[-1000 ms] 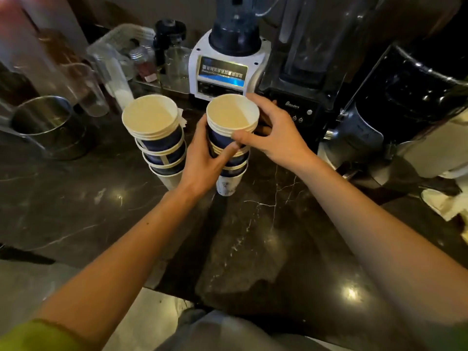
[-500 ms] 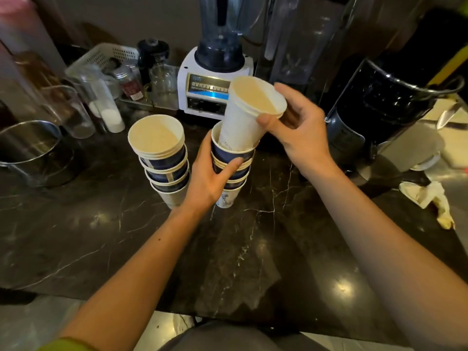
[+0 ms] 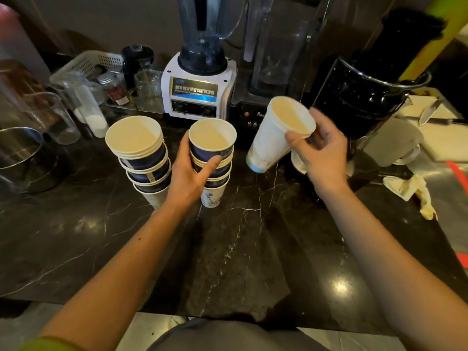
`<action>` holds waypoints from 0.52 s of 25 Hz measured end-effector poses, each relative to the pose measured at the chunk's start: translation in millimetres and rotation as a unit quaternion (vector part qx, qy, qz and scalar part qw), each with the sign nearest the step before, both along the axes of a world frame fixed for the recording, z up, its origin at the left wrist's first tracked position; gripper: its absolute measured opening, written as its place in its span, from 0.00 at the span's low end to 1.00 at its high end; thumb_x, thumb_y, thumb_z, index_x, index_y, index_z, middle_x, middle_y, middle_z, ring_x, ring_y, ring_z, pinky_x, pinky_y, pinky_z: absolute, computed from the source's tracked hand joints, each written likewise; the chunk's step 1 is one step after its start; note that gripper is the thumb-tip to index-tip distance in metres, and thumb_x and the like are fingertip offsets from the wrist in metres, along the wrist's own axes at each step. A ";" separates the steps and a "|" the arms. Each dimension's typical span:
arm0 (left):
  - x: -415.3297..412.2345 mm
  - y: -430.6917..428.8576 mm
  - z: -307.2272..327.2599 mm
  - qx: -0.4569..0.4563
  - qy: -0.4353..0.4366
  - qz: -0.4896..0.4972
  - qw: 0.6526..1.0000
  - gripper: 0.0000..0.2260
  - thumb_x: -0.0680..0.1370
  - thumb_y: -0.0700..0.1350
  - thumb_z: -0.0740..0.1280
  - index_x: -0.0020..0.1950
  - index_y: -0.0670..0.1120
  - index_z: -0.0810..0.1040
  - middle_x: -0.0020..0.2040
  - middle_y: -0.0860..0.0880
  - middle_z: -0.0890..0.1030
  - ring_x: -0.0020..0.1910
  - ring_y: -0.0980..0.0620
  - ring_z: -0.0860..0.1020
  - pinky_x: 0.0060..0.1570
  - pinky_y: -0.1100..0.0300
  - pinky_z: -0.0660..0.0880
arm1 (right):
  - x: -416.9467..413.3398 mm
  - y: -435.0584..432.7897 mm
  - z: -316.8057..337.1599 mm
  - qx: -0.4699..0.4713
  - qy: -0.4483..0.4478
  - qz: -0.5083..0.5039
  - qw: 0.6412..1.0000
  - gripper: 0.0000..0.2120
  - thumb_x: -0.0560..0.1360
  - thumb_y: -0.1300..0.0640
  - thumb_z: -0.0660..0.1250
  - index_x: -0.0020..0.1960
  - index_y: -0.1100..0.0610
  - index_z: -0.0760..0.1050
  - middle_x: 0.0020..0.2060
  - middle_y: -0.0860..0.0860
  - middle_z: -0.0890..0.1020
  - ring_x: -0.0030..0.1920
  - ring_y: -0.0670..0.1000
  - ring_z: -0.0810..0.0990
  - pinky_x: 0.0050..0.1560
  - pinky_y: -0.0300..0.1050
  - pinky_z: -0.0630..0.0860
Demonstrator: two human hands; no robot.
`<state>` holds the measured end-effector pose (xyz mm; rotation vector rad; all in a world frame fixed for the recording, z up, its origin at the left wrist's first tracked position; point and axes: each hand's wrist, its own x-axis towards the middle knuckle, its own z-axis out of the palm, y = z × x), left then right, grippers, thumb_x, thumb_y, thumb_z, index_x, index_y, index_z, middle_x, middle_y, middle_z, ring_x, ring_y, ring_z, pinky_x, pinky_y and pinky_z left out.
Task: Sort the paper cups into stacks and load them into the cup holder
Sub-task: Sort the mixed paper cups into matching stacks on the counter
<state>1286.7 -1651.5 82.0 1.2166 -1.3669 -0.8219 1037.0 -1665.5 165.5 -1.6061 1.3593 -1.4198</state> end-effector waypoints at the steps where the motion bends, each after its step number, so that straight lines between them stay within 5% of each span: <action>1: -10.4 4.6 -3.4 0.005 -0.003 -0.012 1.000 0.35 0.75 0.55 0.70 0.78 0.49 0.58 0.69 0.60 0.70 0.68 0.67 0.69 0.62 0.73 0.69 | -12.8 8.8 -20.8 0.032 0.004 -0.017 0.999 0.28 0.71 0.53 0.76 0.69 0.49 0.71 0.60 0.35 0.77 0.62 0.33 0.73 0.59 0.31 0.74; 5: -15.4 2.1 -2.2 -0.001 -0.004 -0.001 1.000 0.35 0.76 0.53 0.71 0.78 0.49 0.58 0.69 0.59 0.70 0.69 0.65 0.69 0.63 0.70 0.69 | -15.6 15.3 -71.1 0.121 0.094 -0.023 0.988 0.42 0.69 0.47 0.77 0.76 0.54 0.62 0.72 0.50 0.68 0.72 0.49 0.66 0.69 0.56 0.70; 13: -17.8 0.4 2.8 0.015 0.004 -0.029 0.999 0.38 0.73 0.56 0.72 0.77 0.53 0.57 0.71 0.59 0.69 0.70 0.62 0.69 0.67 0.61 0.70 | -28.8 25.7 -114.9 0.194 0.180 0.000 0.964 0.42 0.68 0.46 0.78 0.76 0.52 0.61 0.68 0.50 0.67 0.70 0.50 0.66 0.68 0.59 0.70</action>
